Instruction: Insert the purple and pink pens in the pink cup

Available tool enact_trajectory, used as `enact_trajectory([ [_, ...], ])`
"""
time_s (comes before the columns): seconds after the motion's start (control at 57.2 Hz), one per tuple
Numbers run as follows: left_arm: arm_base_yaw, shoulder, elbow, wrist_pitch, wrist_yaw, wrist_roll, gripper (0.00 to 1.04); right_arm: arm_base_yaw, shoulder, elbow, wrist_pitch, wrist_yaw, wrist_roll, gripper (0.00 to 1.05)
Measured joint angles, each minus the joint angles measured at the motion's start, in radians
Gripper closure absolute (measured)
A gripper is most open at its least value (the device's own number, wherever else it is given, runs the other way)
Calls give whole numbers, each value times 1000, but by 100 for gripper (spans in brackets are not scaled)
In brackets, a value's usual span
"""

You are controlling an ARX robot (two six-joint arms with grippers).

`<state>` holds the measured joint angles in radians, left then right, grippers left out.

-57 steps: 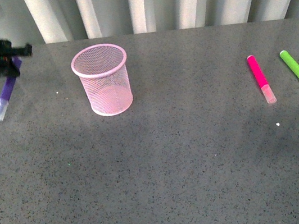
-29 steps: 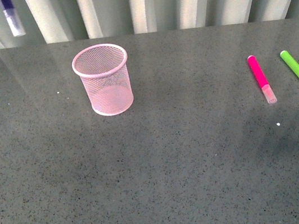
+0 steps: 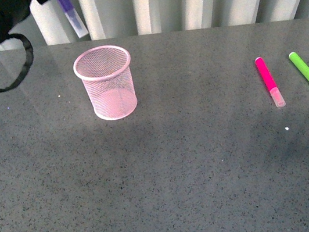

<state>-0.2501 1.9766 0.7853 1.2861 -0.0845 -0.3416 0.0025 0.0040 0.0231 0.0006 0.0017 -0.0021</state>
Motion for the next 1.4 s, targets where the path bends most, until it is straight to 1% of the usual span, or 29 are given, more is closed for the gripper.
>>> enact_trajectory([
  [0.14,-25,85,7,23,-4,9,93,0,0,0,0,0,0,7],
  [0.385,-35,102,8,38,-5,7,93,0,0,0,0,0,0,7],
  [0.84,-61,170,39,42,-53,19,93,0,0,0,0,0,0,7],
  [0.857,-61,170,41,33,-53,18,92,0,0,0,0,0,0,7],
  [0.892,-60,170,42,25,-53,18,86,0,0,0,0,0,0,7],
  [0.927,-59,169,42,11,-49,13,79,0,0,0,0,0,0,7],
  [0.997,-48,151,33,-6,-26,5,59,0,0,0,0,0,0,7],
  [1.014,-46,146,32,-8,-24,5,58,0,0,0,0,0,0,7],
  [1.032,-42,132,25,-14,-16,6,52,0,0,0,0,0,0,7],
  [1.102,-32,92,8,-28,-3,4,41,0,0,0,0,0,0,7],
  [1.154,-19,47,-5,-56,7,3,31,0,0,0,0,0,0,7],
  [1.172,-17,39,-7,-59,8,2,29,0,0,0,0,0,0,7],
  [1.224,0,-7,-19,-101,25,-2,18,0,0,0,0,0,0,7],
  [1.242,3,-14,-21,-110,26,-1,16,0,0,0,0,0,0,7],
  [1.277,20,-58,-35,-160,37,0,7,0,0,0,0,0,0,7],
  [1.294,31,-86,-45,-196,47,0,5,0,0,0,0,0,0,7],
  [1.364,69,-188,-72,-344,65,20,7,0,0,0,0,0,0,7],
  [1.399,91,-252,-82,-464,53,38,7,0,0,0,0,0,0,7],
])
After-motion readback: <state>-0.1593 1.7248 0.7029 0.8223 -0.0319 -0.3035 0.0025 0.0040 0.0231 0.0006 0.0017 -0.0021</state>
